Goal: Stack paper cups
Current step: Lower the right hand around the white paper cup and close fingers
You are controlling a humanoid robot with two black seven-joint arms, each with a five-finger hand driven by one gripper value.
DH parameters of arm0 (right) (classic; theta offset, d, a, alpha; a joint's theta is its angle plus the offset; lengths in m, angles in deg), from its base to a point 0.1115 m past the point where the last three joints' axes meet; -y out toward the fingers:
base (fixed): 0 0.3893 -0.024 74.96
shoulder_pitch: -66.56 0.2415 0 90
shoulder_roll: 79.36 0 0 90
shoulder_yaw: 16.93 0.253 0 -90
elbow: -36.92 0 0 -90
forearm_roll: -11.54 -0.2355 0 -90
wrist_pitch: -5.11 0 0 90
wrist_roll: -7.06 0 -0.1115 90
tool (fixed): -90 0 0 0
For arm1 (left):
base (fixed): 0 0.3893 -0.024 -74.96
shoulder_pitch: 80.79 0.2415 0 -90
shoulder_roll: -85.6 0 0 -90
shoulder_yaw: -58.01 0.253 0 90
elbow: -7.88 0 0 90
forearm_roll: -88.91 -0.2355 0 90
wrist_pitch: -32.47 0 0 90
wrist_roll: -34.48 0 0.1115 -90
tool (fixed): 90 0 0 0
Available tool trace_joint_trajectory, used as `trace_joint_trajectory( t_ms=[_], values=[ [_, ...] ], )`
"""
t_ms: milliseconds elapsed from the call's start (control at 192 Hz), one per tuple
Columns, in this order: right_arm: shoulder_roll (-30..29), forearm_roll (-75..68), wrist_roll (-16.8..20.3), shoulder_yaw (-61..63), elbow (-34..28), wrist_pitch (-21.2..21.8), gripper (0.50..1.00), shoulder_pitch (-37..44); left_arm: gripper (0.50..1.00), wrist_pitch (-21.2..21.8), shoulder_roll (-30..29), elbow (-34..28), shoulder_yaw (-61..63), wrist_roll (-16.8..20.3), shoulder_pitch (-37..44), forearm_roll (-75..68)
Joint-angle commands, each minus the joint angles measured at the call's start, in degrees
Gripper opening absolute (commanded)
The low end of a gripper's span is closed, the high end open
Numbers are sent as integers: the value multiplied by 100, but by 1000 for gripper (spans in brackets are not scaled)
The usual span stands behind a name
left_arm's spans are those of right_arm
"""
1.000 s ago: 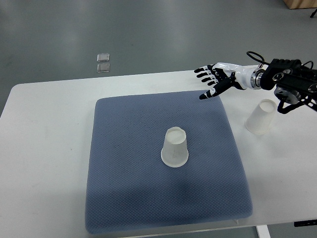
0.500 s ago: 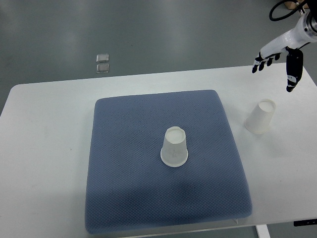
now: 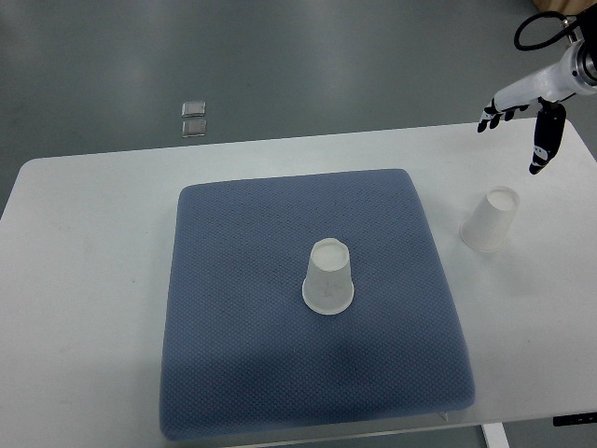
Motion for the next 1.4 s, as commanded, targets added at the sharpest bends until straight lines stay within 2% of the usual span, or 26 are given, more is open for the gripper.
trace_joint_trajectory(
  t_ms=[0,260,406,484,817,1192,1395],
  values=[
    [-3,-21,56,12,92,-292,924,-305,1000,7,0,0,0,0,0,-1],
    [-11,-57,74,83,399,-600,924,-1087,1000,16,0,-17,0,0,0,-1],
    [-55,-259,74,223,592,-1197,921,-1605,1000,16,0,-17,-8,0,0,-1],
    [-143,-311,74,276,794,-1347,921,-1887,1000,16,0,-26,-8,0,0,-1],
    [-345,-320,74,302,1340,-1610,917,-2546,1000,16,0,-17,-17,0,0,7],
    [-556,-628,74,302,1568,-1663,915,-2924,1000,43,0,-26,-17,0,0,7],
    [-592,-628,74,302,1691,-1848,903,-3117,1000,43,0,-35,-17,0,0,7]
  ],
)
